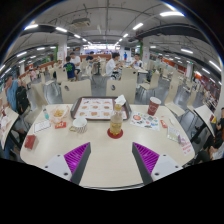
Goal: Pour water
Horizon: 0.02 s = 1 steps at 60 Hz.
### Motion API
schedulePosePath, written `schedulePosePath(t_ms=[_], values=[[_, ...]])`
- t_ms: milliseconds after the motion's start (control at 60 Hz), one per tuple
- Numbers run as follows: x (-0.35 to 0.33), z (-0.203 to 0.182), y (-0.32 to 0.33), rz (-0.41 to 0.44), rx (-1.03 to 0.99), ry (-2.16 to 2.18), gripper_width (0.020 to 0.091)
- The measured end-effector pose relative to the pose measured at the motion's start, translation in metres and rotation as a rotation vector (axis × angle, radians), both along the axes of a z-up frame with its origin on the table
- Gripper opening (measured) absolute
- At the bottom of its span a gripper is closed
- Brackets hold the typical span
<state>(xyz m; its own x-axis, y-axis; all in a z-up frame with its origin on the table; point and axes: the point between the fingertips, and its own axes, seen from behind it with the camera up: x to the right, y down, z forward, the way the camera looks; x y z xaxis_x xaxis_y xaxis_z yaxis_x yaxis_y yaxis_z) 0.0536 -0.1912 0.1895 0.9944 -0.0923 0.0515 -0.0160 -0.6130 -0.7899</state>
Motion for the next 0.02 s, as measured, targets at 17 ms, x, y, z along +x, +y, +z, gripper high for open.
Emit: schedulePosePath(t_ms=[17], values=[[0.0002, 0.0004, 0.0002, -0.001, 0.002, 0.002, 0.0851]])
